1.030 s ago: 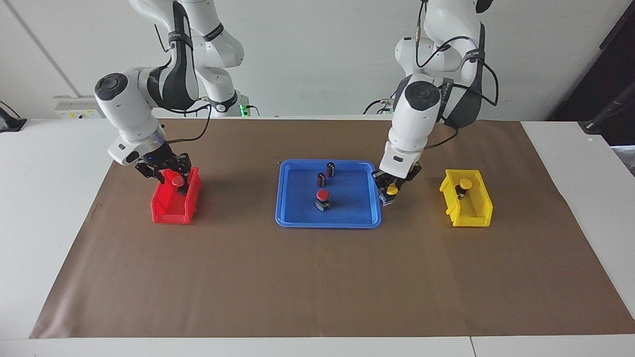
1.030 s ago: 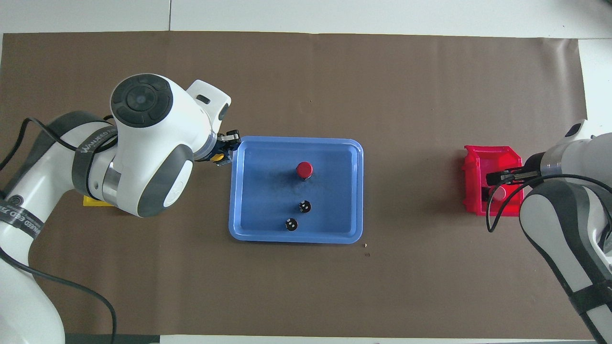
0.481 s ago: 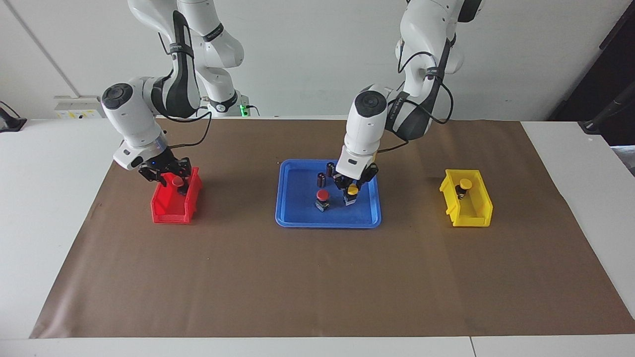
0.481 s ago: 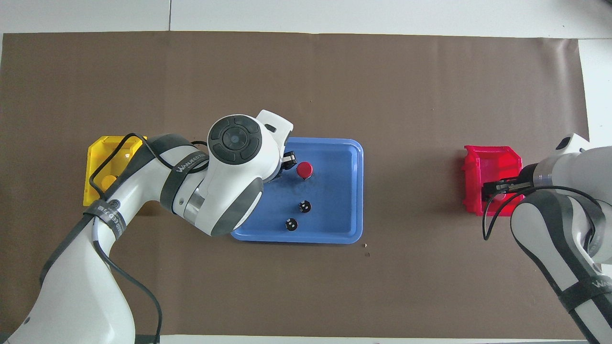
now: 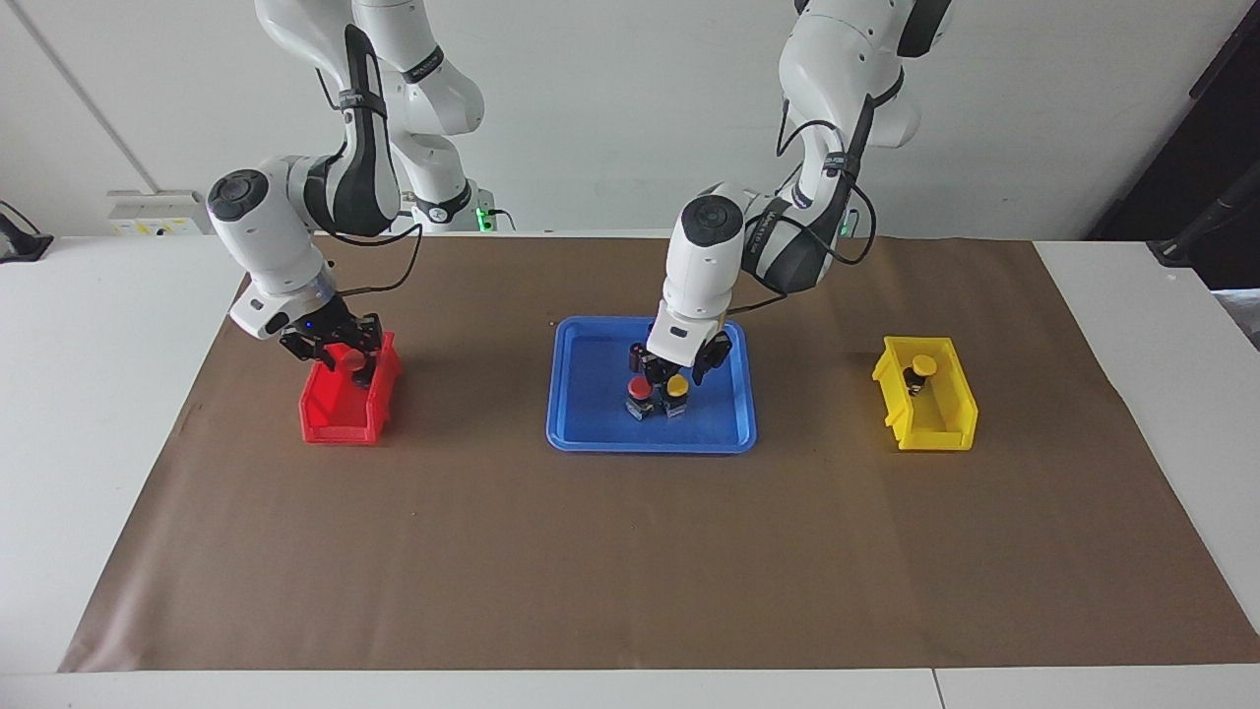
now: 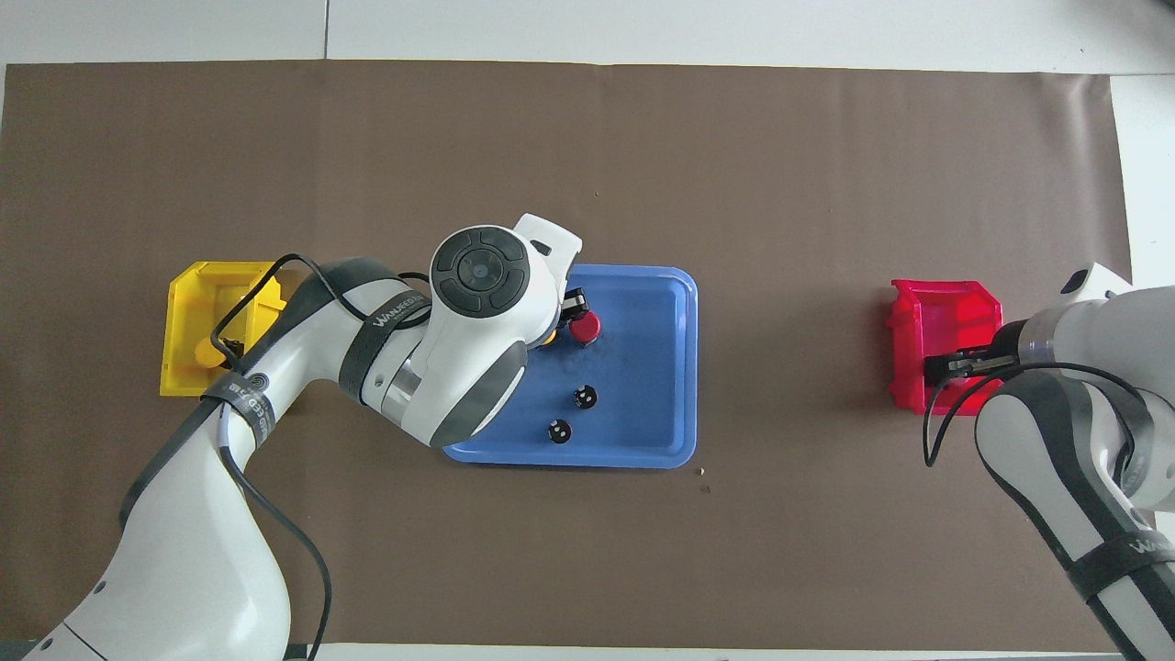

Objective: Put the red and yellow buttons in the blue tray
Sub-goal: 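Place the yellow button in the tray with the left gripper, then place the second red button in the tray with the right gripper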

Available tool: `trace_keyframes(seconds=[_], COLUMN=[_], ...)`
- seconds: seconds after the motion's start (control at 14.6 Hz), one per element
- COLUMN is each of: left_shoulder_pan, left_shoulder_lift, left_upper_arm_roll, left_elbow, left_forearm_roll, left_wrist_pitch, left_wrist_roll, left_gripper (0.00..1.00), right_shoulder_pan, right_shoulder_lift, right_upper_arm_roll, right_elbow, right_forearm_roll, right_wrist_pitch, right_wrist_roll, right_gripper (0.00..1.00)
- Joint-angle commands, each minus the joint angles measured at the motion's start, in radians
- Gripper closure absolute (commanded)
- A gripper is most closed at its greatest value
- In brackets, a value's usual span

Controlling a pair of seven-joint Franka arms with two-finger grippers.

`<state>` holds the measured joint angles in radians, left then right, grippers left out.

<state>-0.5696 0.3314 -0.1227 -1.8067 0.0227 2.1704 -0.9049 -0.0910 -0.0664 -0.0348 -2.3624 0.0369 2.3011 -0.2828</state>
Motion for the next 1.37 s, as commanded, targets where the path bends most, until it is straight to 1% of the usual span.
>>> trace_keyframes(seconds=[0.0,0.14,0.21,0.27,0.34,0.48,0.55,0.62,0.69,0.76,0.82,0.89,0.96,1.1,1.17,1.3], left_shoulder_pan=[0.005,0.043,0.059,0.079,0.109,0.244,0.299,0.350,0.393,0.437,0.479,0.523,0.555,0.573,0.573,0.576], left_shoulder_lift=[0.006,-0.021,-0.034,-0.043,-0.063,-0.118,-0.141,-0.172,-0.199,-0.224,-0.247,-0.271,-0.290,-0.308,-0.330,-0.403], left_upper_arm_roll=[0.011,0.009,0.009,0.012,0.014,0.012,0.012,0.014,0.014,0.014,0.015,0.015,0.014,0.014,0.014,0.014], left_elbow=[0.020,0.046,0.078,0.111,0.130,0.133,0.139,0.139,0.138,0.138,0.141,0.142,0.145,0.130,0.075,-0.105], left_forearm_roll=[-0.004,-0.004,-0.006,-0.004,-0.004,-0.007,-0.010,-0.010,-0.007,-0.006,-0.004,-0.004,-0.004,-0.006,-0.007,-0.009], left_wrist_pitch=[-0.009,-0.062,-0.111,-0.176,-0.249,-0.354,-0.400,-0.420,-0.429,-0.449,-0.475,-0.506,-0.527,-0.528,-0.493,-0.312], left_wrist_roll=[0.032,0.041,0.063,0.101,0.179,0.483,0.589,0.659,0.707,0.777,0.857,0.929,0.981,1.009,1.000,0.997], left_gripper=[0.33,0.31,0.18,0.00,0.00,0.00,0.00,0.00,0.00,0.00,0.00,0.00,0.00,0.00,0.00,0.00], right_shoulder_pan=[-0.022,-0.022,-0.024,-0.030,-0.033,-0.033,-0.033,-0.035,-0.042,-0.052,-0.052,-0.041,-0.027,0.045,0.089,0.234], right_shoulder_lift=[-0.026,-0.030,-0.030,-0.030,-0.030,-0.030,-0.029,-0.024,-0.013,0.009,0.046,0.074,0.097,0.146,0.175,0.198], right_upper_arm_roll=[0.015,0.015,0.015,0.015,0.015,0.015,0.015,0.015,0.013,0.013,0.015,0.015,0.019,0.021,0.024,0.026], right_elbow=[-0.064,-0.080,-0.080,-0.081,-0.081,-0.077,-0.069,-0.045,0.012,0.097,0.208,0.303,0.399,0.550,0.608,0.641], right_forearm_roll=[0.021,0.021,0.021,0.021,0.021,0.021,0.021,0.020,0.020,0.020,0.014,0.006,0.001,-0.009,-0.009,-0.009], right_wrist_pitch=[0.067,0.083,0.083,0.083,0.081,0.072,0.064,0.041,-0.021,-0.111,-0.223,-0.308,-0.386,-0.495,-0.517,-0.482], right_wrist_roll=[-0.038,-0.047,-0.056,-0.064,-0.064,-0.064,-0.065,-0.079,-0.113,-0.133,-0.133,-0.125,-0.104,0.008,0.089,0.314], right_gripper=[0.36,0.40,0.44,0.50,0.59,0.76,0.82,0.83,0.83,0.83,0.83,0.83,0.82,0.82,0.82,0.82])
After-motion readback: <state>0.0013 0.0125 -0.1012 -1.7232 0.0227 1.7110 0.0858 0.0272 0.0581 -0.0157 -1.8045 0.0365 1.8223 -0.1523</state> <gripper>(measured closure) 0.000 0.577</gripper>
